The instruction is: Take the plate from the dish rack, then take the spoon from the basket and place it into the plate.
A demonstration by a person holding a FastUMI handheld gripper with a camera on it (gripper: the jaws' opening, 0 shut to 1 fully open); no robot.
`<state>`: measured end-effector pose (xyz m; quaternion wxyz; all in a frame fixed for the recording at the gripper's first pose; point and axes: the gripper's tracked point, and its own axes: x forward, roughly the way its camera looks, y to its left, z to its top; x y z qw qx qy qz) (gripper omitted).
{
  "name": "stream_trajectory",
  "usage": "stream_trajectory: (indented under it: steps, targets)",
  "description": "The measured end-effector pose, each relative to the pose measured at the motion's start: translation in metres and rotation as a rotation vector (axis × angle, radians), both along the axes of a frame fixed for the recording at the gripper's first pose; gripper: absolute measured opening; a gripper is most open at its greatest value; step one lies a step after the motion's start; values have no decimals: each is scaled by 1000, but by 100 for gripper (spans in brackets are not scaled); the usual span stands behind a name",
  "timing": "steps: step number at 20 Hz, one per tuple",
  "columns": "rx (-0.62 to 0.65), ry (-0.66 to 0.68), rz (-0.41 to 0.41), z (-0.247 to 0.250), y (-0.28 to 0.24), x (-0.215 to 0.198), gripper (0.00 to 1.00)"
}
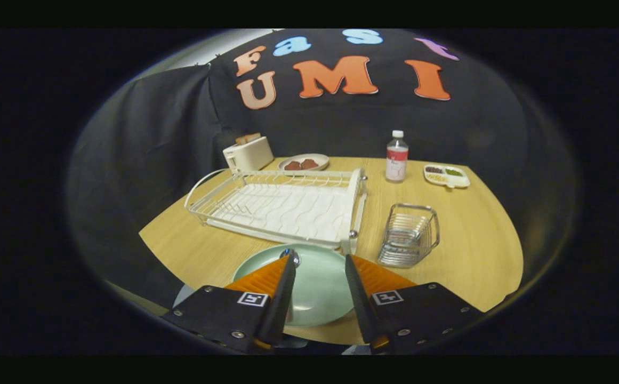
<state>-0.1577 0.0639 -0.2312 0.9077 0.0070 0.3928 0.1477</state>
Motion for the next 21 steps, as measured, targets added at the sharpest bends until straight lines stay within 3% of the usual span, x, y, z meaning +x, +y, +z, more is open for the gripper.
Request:
stream_trajectory:
  steps: [6, 11, 21]
  targets:
    - [-8, -251, -60, 93, -17, 60, 71]
    - [-8, -391, -104, 145, -27, 87, 90]
    - [-37, -471, -139, 179, -38, 104, 94]
